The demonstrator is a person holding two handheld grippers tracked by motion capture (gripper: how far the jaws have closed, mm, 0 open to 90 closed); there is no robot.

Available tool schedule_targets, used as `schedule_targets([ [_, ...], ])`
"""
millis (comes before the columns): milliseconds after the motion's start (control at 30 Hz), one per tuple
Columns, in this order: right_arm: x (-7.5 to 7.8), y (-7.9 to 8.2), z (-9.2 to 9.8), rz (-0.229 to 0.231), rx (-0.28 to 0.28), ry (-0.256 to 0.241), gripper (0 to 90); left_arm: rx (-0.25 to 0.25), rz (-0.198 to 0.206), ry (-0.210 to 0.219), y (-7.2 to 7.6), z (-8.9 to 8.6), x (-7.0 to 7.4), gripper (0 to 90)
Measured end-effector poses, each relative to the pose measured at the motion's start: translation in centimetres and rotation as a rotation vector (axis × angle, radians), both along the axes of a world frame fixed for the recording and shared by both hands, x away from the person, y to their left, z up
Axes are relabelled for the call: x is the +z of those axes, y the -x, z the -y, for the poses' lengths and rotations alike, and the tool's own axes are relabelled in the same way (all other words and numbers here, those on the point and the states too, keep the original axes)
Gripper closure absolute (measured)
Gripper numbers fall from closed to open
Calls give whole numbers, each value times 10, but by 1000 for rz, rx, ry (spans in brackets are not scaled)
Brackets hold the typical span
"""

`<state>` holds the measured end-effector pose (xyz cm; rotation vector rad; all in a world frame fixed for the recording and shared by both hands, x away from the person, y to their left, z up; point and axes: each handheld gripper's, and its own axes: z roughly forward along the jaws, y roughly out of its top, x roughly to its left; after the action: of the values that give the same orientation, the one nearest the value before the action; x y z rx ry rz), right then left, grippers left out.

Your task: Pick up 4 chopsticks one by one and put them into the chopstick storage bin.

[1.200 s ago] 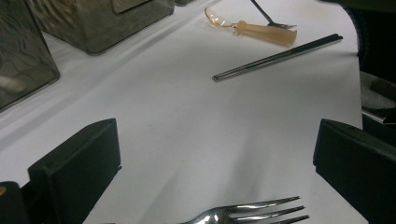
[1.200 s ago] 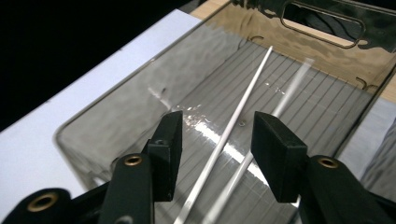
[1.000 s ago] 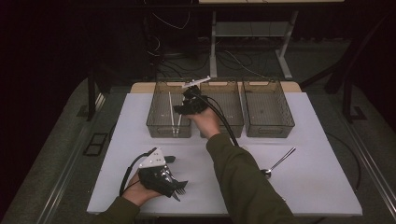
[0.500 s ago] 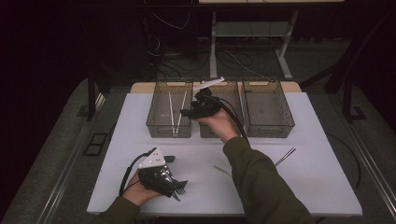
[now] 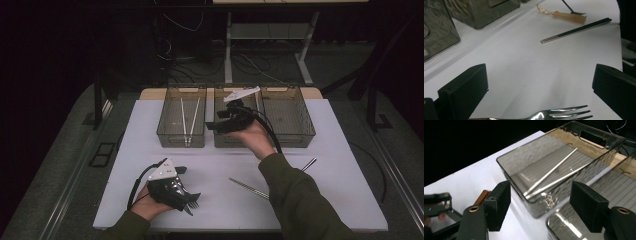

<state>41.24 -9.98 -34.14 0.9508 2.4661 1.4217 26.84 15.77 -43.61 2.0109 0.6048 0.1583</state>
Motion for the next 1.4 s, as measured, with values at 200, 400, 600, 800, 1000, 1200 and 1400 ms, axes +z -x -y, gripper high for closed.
schedule_targets([
  [200, -2, 8, 20, 15, 22, -12, 317, -6, -1, -19, -1, -1, 0, 0],
  [400, -7, 16, 41, 11, 22, -28, 272, -2, -1, -19, -2, 0, -1, 0],
  [600, -17, 25, 61, 7, 11, -18, 188, 3, -7, -17, -2, -1, -1, 0],
  [800, -27, 35, 81, 13, -26, -2, 125, 4, -6, -18, -2, -1, -1, 0],
  [1000, -35, 45, 99, 11, -42, -12, 125, 4, -6, -22, -2, -1, -2, 0],
  [1200, -40, 54, 115, 2, -50, -4, 125, 4, -4, -22, -1, 0, -1, 0],
  [1400, -40, 68, 131, 20, -45, -6, 126, 11, 1, -22, -1, -1, 0, 0],
])
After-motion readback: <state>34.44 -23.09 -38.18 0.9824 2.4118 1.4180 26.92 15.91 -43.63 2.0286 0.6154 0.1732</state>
